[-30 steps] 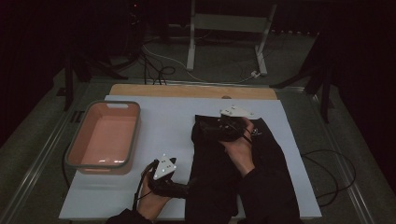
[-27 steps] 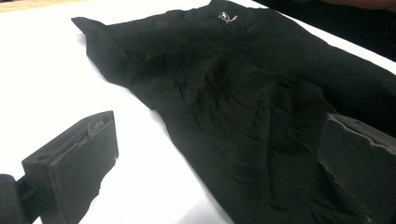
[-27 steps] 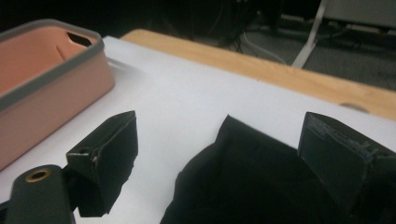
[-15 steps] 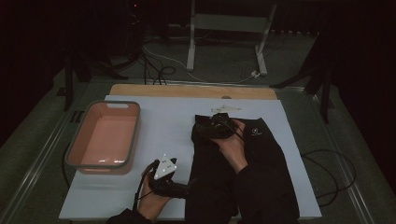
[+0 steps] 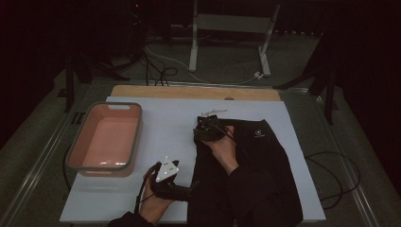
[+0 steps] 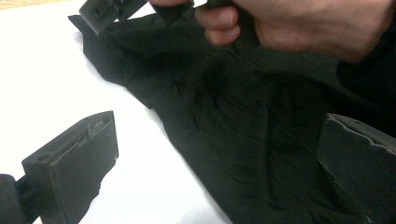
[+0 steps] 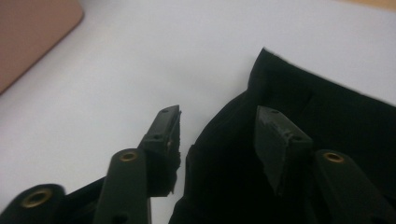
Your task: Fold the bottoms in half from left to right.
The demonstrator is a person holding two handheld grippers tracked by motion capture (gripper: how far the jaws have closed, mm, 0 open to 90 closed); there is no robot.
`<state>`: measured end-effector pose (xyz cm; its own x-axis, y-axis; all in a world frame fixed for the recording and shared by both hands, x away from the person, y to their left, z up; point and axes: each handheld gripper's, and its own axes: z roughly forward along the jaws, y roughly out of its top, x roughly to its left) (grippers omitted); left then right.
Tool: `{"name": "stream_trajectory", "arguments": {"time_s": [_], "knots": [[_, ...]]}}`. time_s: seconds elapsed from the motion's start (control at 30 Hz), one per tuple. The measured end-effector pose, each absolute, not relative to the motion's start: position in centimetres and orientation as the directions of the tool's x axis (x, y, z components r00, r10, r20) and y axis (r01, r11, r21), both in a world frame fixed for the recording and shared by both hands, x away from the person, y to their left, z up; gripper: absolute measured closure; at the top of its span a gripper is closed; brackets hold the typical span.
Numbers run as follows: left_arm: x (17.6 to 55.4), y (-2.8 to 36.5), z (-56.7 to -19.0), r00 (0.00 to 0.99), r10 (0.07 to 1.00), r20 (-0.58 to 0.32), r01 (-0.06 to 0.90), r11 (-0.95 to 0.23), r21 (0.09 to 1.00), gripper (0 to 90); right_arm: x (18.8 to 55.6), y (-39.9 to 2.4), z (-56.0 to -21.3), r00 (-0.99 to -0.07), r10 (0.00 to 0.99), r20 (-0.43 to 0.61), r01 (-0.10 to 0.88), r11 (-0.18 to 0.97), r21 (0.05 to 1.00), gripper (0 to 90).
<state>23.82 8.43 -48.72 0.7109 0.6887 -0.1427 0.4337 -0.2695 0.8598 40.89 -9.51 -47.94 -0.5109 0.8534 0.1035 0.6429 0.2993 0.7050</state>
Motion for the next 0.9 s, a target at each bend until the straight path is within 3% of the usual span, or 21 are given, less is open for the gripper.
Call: {"name": "stream_trajectory", "arguments": {"time_s": [0.43, 0.53, 0.67, 0.9], "knots": [[23.8, 8.4, -48.9, 0.715, 0.685, -0.140, 0.429, -0.272, 0.861, 0.0, 41.7, -8.4, -50.3, -0.474, 0.876, 0.084, 0.709, 0.323, 0.627, 58.7], [23.9, 8.4, -49.0, 0.717, 0.682, -0.144, 0.433, -0.274, 0.859, 0.0, 41.7, -8.2, -50.6, -0.479, 0.875, 0.076, 0.710, 0.335, 0.619, 66.4], [23.9, 8.2, -49.1, 0.715, 0.679, -0.165, 0.452, -0.269, 0.851, 0.0, 41.7, -7.9, -50.7, -0.495, 0.867, 0.062, 0.701, 0.356, 0.618, 83.1], [23.8, 7.8, -49.1, 0.710, 0.681, -0.179, 0.482, -0.285, 0.829, 5.8, 41.8, -9.0, -49.8, -0.493, 0.866, 0.085, 0.685, 0.327, 0.651, 86.2]]}}
